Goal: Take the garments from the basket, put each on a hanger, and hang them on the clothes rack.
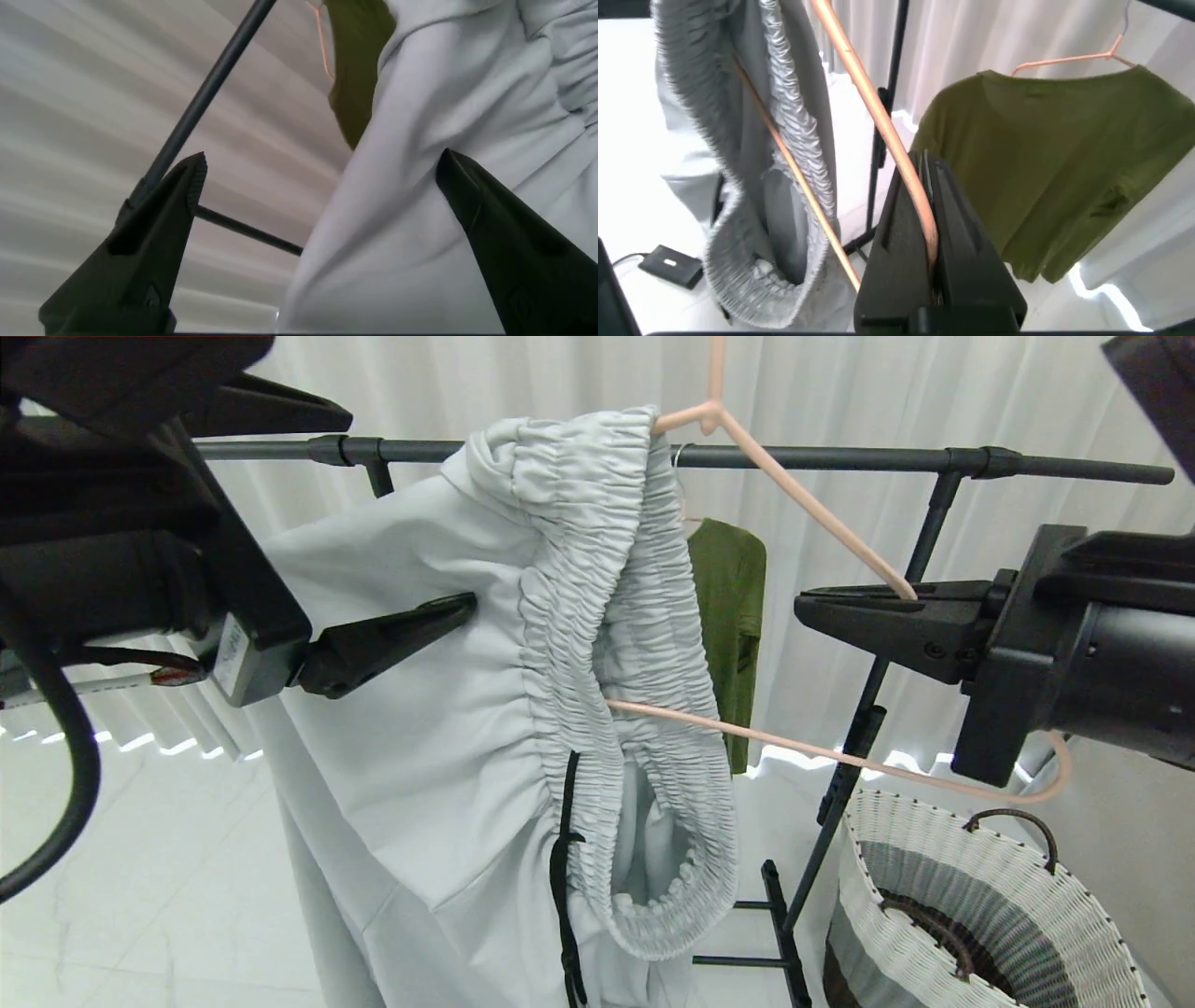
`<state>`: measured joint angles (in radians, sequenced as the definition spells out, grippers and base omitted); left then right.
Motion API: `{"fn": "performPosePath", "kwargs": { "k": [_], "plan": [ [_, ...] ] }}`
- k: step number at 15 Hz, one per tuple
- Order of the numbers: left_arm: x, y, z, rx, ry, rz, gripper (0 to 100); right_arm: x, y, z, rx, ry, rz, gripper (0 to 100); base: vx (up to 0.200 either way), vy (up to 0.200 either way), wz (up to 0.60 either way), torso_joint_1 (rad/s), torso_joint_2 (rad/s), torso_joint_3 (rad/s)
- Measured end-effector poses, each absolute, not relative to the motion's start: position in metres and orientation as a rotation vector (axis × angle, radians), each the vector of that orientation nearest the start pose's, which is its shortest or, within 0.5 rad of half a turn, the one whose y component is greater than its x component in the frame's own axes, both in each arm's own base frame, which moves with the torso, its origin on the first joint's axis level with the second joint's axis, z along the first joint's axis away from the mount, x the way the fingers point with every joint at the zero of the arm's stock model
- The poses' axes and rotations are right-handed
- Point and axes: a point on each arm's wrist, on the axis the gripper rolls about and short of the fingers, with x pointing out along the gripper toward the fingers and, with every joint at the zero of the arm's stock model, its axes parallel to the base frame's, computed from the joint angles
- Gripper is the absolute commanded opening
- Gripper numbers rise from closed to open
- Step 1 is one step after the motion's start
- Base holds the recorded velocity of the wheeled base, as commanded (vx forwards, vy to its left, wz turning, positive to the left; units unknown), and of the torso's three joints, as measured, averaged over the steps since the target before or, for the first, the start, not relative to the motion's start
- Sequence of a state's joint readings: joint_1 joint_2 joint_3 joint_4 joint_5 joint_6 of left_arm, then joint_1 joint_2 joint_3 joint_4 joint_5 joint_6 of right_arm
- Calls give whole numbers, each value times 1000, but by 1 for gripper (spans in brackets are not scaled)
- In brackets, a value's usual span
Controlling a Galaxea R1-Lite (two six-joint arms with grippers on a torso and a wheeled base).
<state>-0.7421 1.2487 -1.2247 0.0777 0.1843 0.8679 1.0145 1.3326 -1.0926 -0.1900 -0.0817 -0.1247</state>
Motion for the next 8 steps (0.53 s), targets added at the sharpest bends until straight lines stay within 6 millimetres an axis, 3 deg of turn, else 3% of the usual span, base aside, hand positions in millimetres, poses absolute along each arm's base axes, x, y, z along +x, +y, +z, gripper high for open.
{"fn": "performPosePath", "kwargs": {
  "k": [6, 7, 8],
  "plan": [
    [151, -132, 340, 873, -171, -568, 100, 113, 183, 313, -181, -22, 972, 0, 0, 0, 0, 0, 0, 0],
    [152, -133, 340, 874, -168, -570, 0, 112, 183, 313, -181, -23, 973, 0, 0, 0, 0, 0, 0, 0],
    [153, -134, 339, 876, -165, -573, 0, 112, 182, 313, -181, -24, 973, 0, 0, 0, 0, 0, 0, 0]
  ]
}}
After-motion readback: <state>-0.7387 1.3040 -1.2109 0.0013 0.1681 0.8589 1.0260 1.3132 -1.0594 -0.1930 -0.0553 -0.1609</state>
